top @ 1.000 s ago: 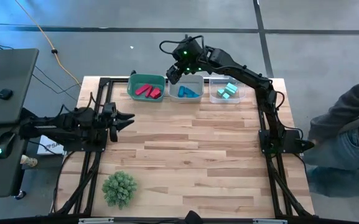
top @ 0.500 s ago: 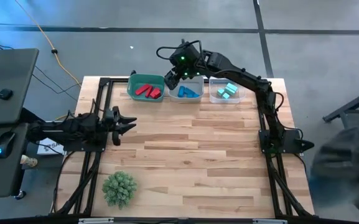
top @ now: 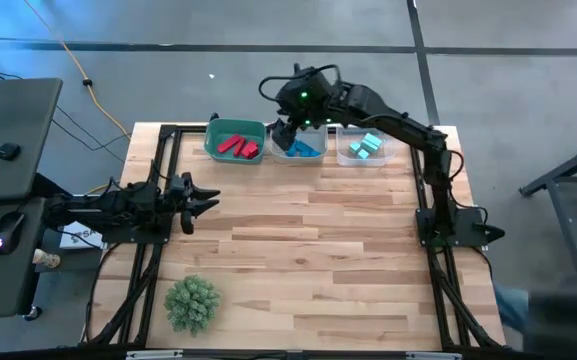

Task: Sort & place blocks by color
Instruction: Return to Home Position

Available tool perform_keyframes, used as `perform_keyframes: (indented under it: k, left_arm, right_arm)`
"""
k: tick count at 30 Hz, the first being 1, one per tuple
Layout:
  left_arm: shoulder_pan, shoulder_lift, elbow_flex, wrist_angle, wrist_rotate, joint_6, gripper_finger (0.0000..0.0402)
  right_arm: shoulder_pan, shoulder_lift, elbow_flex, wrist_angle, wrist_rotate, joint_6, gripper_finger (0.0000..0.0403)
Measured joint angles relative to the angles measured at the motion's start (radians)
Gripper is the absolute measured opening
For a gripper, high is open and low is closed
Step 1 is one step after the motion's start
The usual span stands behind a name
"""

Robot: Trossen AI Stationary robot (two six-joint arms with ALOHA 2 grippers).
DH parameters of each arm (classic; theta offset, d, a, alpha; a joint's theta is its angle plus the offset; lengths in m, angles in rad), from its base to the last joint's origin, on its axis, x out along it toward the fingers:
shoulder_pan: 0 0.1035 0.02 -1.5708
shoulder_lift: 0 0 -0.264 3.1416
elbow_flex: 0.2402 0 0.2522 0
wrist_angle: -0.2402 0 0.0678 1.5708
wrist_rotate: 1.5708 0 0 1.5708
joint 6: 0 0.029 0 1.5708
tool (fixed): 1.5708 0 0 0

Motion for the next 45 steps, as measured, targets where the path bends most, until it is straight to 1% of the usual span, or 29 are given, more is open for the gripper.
perform_keyframes:
  k: [5,9,15,18,23,26,28,36,40,45]
  left_arm:
    - [0.0,0.0,0.0,0.0,0.0,-0.001,0.0076]
    - [0.0,0.0,0.0,0.0,0.001,-0.008,0.0076]
    - [0.0,0.0,0.0,0.0,0.001,-0.01,0.0076]
    - [0.0,0.0,0.0,0.0,0.001,-0.01,0.0076]
    - [0.0,0.0,0.0,0.0,0.001,-0.01,0.0076]
    - [0.0,0.0,0.0,0.0,0.001,-0.01,0.0076]
    - [0.0,0.0,0.0,0.0,0.001,-0.01,0.0076]
    - [0.0,0.0,0.0,0.0,0.001,-0.01,0.0076]
    - [0.0,0.0,0.0,0.0,0.001,-0.01,0.0076]
    - [0.0,0.0,0.0,0.0,0.001,-0.01,0.0076]
  right_arm:
    - [0.003,-0.063,0.0,-0.032,0.002,-0.038,0.0231]
    - [0.004,-0.111,0.0,-0.136,0.033,-0.064,0.0231]
    - [0.005,-0.172,0.0,-0.341,0.165,-0.091,0.0231]
    - [0.005,-0.194,-0.005,-0.414,0.184,-0.089,0.0231]
    - [0.009,-0.266,-0.092,-0.456,0.183,-0.09,0.0231]
    - [0.008,-0.335,-0.197,-0.444,0.184,-0.09,0.0231]
    - [0.008,-0.397,-0.291,-0.402,0.183,-0.088,0.0231]
    - [0.008,-0.715,-0.761,-0.134,0.124,-0.053,0.0231]
    - [0.008,-0.873,-0.989,0.04,0.043,0.017,0.0231]
    - [0.008,-1.043,-1.236,0.247,-0.058,0.076,0.0231]
